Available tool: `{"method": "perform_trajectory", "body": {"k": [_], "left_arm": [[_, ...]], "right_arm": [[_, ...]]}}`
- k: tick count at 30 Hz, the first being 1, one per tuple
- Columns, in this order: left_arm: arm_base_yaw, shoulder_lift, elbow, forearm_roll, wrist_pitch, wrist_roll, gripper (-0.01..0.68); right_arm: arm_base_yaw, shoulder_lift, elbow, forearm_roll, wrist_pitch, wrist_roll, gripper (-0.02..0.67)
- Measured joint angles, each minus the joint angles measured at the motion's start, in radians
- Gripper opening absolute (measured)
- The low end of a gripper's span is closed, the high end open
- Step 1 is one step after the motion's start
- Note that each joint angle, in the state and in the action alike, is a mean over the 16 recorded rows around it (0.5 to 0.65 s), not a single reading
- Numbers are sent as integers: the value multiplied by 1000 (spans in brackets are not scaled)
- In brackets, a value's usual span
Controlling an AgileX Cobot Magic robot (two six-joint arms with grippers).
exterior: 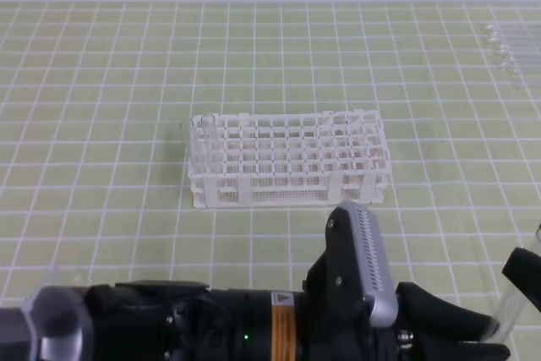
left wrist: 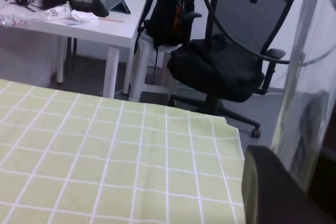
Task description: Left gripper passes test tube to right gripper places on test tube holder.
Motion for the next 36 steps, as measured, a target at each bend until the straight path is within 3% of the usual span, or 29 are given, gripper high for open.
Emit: {"method": "perform_trajectory", "body": {"k": [14, 36], "left_arm": [[-24, 19, -64, 73, 95, -41, 118], [-4, 19, -68, -47, 118, -21, 114]], "right_arm": [[0, 0, 0, -23, 8, -2, 353], [0, 0, 0, -59, -41, -4, 313]]}}
